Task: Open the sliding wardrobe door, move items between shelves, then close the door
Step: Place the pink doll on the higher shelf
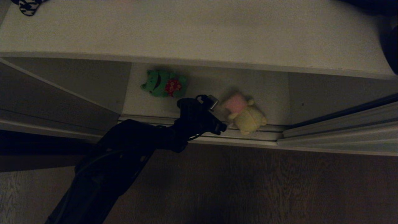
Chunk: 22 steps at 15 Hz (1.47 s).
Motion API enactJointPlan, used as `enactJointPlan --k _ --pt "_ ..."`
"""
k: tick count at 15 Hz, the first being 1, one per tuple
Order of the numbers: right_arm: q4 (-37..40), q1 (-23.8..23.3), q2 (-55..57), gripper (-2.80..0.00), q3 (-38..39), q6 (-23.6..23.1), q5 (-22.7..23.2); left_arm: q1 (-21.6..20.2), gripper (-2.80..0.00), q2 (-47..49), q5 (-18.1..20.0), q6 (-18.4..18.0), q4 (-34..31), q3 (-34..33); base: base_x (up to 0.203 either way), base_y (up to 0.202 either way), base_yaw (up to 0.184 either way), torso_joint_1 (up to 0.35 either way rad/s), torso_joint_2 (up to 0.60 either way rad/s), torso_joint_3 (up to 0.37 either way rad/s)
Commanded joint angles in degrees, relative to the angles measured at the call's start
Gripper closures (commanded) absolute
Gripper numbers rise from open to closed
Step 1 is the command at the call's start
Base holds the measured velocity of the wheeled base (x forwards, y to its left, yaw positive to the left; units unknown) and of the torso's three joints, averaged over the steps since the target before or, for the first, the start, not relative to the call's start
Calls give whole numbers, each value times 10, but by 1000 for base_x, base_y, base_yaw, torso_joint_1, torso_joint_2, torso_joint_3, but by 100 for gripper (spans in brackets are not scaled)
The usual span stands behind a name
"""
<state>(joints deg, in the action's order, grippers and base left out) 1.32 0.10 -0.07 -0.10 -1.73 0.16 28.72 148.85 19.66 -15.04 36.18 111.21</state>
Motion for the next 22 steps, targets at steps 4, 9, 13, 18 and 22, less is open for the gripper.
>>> enactJointPlan --k 4,9,13,18,22 --pt "1 1 0 0 0 0 0 0 -280 6 55 -7 -1 1 0 0 0 0 0 0" --pt "0 1 0 0 0 0 0 0 -280 12 80 -10 -29 1 0 0 0 0 0 0" --pt "1 1 -1 0 0 0 0 6 -280 21 80 -14 -25 1 0 0 0 0 0 0" --pt "0 1 0 0 0 0 0 6 -280 29 77 -13 2 1 0 0 0 0 0 0" --pt "0 1 0 0 0 0 0 5 0 28 77 -2 -1 2 0 0 0 0 0 0"
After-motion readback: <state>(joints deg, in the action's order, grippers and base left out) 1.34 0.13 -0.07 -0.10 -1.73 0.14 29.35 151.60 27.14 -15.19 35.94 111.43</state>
